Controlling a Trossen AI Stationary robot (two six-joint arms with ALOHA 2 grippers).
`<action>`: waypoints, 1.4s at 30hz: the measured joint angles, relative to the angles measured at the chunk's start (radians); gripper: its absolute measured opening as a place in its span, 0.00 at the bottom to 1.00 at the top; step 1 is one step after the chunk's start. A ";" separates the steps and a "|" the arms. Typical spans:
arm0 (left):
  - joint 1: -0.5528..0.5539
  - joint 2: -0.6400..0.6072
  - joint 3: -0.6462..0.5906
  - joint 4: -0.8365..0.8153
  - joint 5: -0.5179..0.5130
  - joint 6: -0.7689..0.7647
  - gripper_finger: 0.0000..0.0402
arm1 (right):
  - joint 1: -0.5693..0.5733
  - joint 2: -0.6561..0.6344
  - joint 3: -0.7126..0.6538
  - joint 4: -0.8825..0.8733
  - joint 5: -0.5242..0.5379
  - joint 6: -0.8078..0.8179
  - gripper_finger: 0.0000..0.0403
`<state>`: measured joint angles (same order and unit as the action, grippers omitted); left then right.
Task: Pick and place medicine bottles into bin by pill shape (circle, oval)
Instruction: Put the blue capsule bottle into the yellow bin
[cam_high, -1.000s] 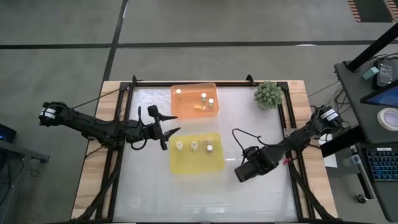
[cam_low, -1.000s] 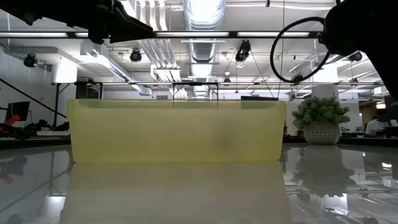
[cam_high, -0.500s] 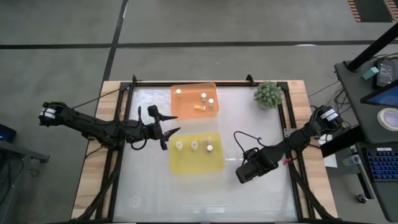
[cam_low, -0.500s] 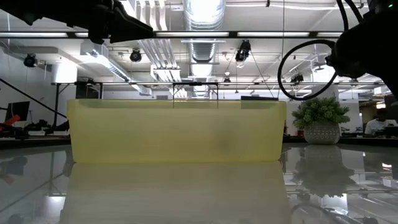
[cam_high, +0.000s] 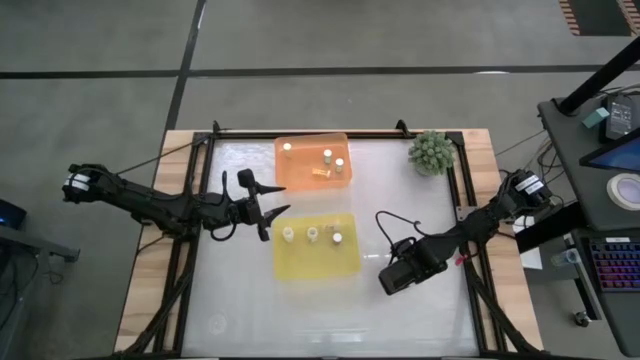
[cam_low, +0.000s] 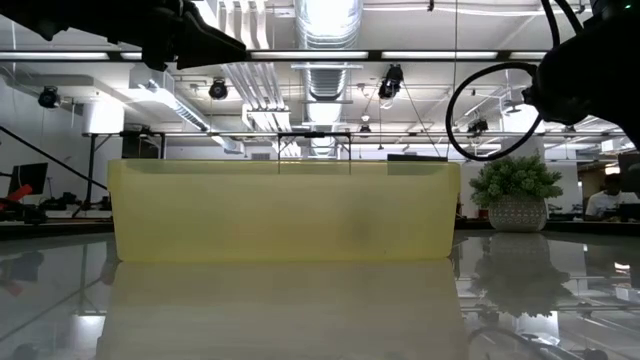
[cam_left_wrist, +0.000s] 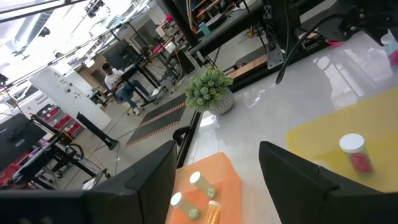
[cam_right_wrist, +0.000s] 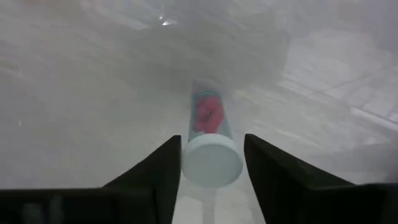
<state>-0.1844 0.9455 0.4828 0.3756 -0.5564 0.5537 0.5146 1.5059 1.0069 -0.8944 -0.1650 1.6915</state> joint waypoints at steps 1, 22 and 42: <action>0.000 0.000 0.000 0.000 0.000 0.000 0.53 | 0.000 0.000 0.000 0.001 0.000 0.001 0.41; 0.000 0.001 -0.001 -0.027 0.002 -0.023 0.53 | -0.026 -0.012 0.055 -0.033 -0.082 -0.015 0.26; 0.004 0.001 -0.001 -0.027 -0.001 0.003 0.53 | -0.218 0.005 0.450 -0.222 0.114 -0.310 0.27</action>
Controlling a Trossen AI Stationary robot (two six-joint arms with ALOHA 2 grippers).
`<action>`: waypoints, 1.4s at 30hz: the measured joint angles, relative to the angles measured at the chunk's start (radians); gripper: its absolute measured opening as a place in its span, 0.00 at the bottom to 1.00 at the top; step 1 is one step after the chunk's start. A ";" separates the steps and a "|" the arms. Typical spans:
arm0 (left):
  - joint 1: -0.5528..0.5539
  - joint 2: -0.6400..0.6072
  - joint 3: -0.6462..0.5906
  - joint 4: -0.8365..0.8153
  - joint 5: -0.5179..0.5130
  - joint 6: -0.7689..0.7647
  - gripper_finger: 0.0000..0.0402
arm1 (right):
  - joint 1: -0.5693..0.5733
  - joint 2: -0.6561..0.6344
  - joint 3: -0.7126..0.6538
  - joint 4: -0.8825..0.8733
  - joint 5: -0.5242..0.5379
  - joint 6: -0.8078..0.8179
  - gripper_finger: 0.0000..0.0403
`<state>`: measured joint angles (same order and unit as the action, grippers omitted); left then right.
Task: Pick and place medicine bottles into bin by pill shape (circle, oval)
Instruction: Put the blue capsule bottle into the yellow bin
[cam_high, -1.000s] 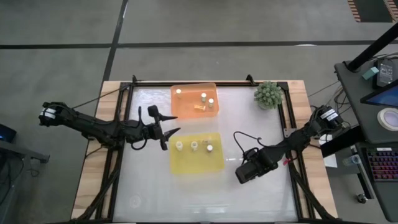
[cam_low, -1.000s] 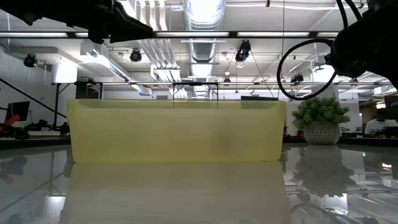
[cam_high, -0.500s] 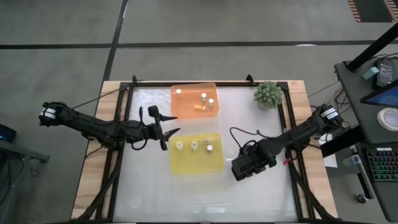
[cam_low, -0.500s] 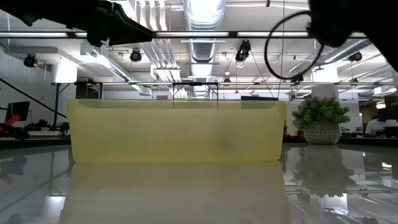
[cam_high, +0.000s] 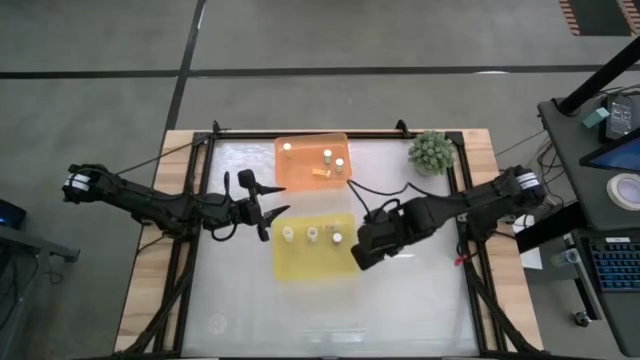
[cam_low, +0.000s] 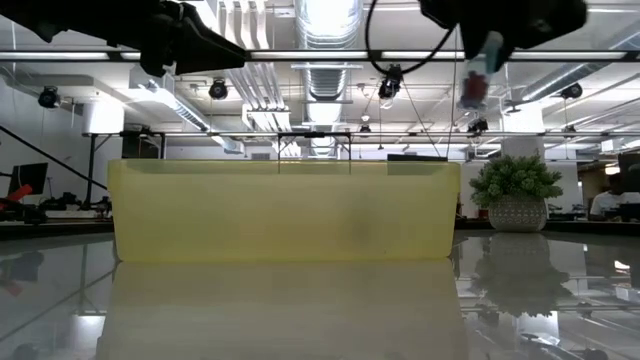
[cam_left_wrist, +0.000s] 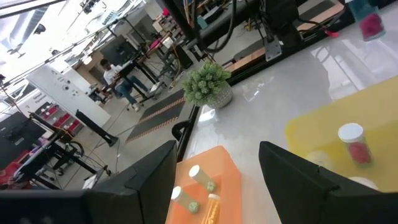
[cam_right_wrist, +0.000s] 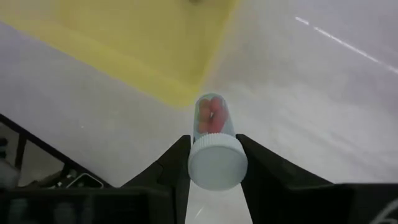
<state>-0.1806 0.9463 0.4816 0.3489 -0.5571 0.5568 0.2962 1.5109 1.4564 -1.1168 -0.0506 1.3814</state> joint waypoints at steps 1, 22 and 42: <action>0.000 0.000 0.000 0.000 0.000 0.000 0.53 | -0.010 0.013 0.014 -0.001 0.001 -0.023 0.27; 0.000 0.000 0.000 0.009 -0.001 0.000 0.53 | -0.140 0.335 0.346 -0.061 -0.006 -0.508 0.27; 0.000 -0.001 0.000 0.009 -0.001 0.000 0.53 | -0.140 0.503 0.346 -0.091 -0.080 -0.635 0.27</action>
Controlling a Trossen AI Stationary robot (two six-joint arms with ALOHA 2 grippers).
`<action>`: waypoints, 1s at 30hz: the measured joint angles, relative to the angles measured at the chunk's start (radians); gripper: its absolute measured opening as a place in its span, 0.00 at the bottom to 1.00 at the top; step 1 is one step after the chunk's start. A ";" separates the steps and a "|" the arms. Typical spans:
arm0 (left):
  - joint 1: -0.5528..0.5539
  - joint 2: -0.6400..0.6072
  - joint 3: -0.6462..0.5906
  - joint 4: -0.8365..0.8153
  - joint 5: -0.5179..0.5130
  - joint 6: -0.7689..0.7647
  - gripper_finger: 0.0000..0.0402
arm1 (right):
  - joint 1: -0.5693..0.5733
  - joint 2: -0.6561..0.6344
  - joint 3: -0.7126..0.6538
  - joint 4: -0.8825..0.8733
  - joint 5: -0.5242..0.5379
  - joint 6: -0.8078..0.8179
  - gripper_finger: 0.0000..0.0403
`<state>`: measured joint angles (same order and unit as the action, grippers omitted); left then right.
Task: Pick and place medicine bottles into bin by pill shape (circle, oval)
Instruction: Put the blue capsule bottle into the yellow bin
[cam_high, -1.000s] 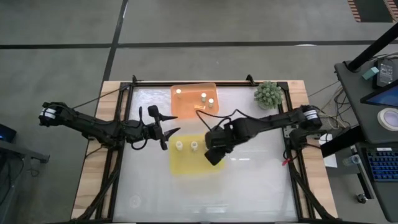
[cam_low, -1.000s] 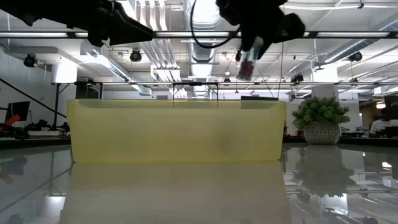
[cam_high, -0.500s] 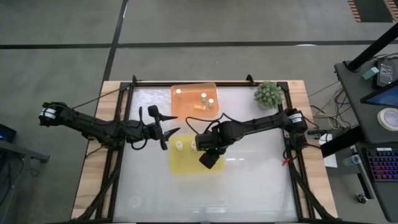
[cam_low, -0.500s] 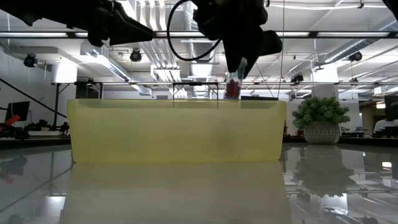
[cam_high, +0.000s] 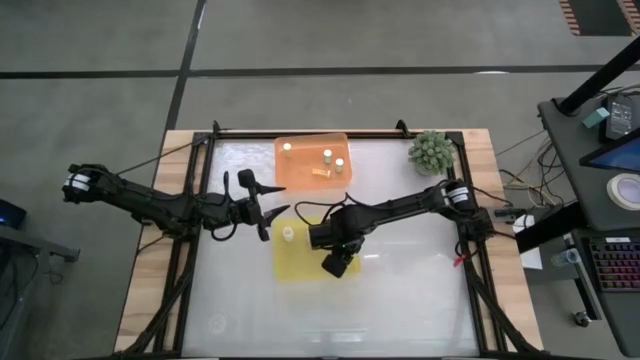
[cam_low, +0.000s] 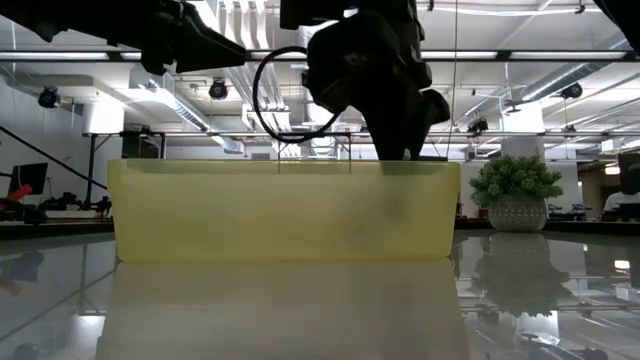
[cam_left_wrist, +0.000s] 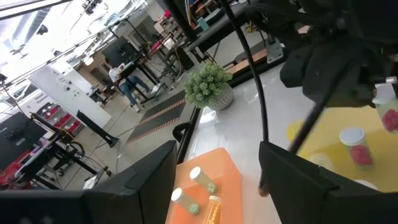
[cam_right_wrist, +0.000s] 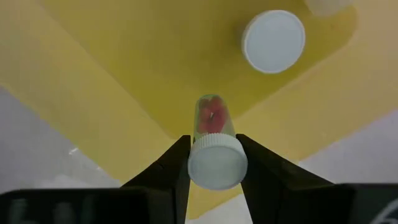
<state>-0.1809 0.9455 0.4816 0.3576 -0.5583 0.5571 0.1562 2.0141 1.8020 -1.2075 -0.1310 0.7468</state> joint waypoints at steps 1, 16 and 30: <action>0.000 0.000 0.000 0.000 0.000 0.000 0.53 | 0.000 0.000 -0.001 0.002 0.000 -0.003 0.27; 0.000 0.000 0.000 0.028 0.000 0.002 0.53 | 0.000 0.000 -0.009 0.019 0.001 0.003 0.27; -0.004 0.000 0.000 0.027 0.000 -0.015 0.53 | 0.002 0.000 -0.019 0.031 0.044 -0.003 0.27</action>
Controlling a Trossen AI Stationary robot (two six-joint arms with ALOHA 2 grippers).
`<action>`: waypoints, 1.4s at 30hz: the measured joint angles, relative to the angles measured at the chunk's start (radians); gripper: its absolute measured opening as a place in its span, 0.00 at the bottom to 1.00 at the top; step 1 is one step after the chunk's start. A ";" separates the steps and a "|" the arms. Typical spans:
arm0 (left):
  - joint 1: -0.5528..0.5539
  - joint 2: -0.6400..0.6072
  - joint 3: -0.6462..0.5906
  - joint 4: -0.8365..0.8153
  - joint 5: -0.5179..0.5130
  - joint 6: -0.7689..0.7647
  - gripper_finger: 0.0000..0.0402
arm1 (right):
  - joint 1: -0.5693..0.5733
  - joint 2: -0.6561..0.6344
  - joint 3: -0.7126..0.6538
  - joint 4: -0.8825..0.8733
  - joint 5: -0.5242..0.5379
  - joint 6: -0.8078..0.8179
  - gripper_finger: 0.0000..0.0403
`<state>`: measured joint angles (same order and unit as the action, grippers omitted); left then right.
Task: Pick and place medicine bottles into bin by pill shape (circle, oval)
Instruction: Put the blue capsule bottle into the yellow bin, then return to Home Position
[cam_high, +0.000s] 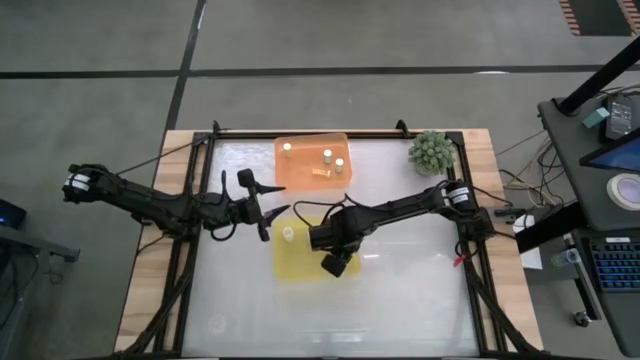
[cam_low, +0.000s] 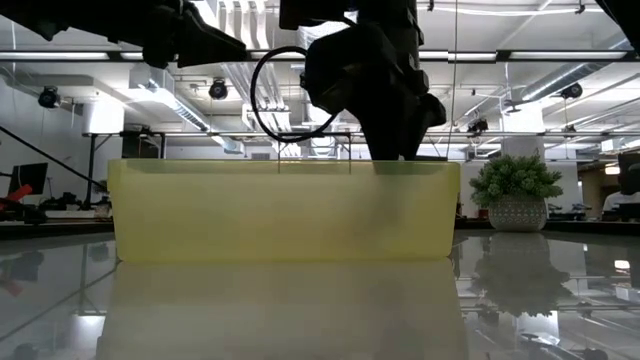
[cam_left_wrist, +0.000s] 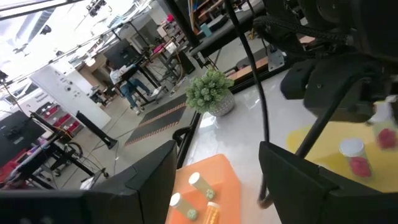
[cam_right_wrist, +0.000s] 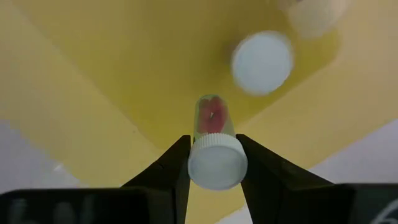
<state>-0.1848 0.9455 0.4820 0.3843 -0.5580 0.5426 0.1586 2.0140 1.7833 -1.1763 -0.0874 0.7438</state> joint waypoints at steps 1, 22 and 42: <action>0.000 0.000 0.000 0.000 0.000 -0.005 0.53 | 0.000 0.000 -0.001 0.005 0.026 -0.003 0.27; 0.000 0.000 0.000 -0.001 0.000 -0.007 0.53 | -0.011 0.036 -0.008 0.059 0.018 -0.053 0.28; 0.000 -0.001 0.002 0.032 0.000 -0.002 0.53 | -0.028 -0.103 -0.008 0.026 0.001 0.015 0.44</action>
<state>-0.1844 0.9444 0.4835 0.4163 -0.5576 0.5404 0.1303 1.9114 1.7756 -1.1502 -0.0862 0.7584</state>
